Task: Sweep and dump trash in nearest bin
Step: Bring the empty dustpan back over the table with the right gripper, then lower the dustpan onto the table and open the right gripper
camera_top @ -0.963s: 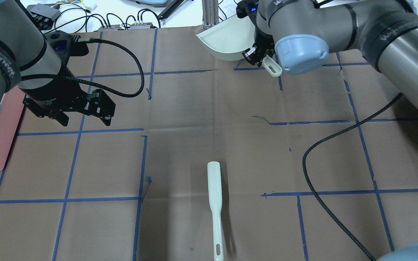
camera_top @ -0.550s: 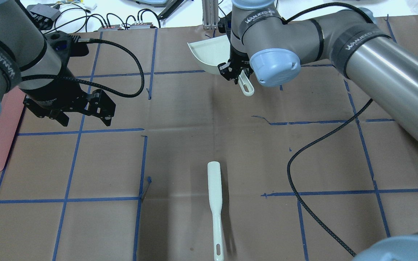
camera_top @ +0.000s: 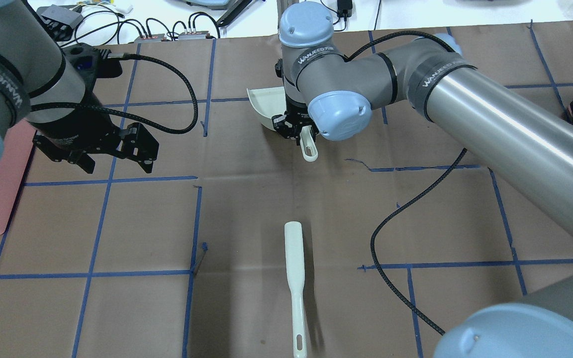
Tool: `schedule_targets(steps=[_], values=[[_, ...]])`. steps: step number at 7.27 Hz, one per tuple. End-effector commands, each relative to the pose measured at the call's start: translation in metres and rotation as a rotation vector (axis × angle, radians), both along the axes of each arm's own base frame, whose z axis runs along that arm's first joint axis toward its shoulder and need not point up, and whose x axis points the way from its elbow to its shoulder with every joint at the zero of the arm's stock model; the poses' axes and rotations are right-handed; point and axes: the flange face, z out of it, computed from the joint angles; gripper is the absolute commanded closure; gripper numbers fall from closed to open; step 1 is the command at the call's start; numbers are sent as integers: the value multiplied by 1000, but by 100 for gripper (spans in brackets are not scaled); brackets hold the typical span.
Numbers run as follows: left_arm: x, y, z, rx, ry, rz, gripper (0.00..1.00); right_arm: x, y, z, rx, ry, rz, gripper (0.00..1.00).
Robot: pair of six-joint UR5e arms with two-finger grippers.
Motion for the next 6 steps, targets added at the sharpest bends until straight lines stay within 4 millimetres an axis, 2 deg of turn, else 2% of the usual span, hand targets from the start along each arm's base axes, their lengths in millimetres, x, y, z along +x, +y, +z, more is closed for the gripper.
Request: schedule_targets(steps=[1, 4, 6], values=[[0, -1, -1, 1, 0, 3, 1, 14, 4, -17, 19, 8, -42, 98], [0, -1, -1, 1, 1, 3, 1, 18, 0, -32, 19, 8, -65, 98], [0, -1, -1, 1, 1, 3, 1, 30, 4, -34, 1, 11, -76, 98]])
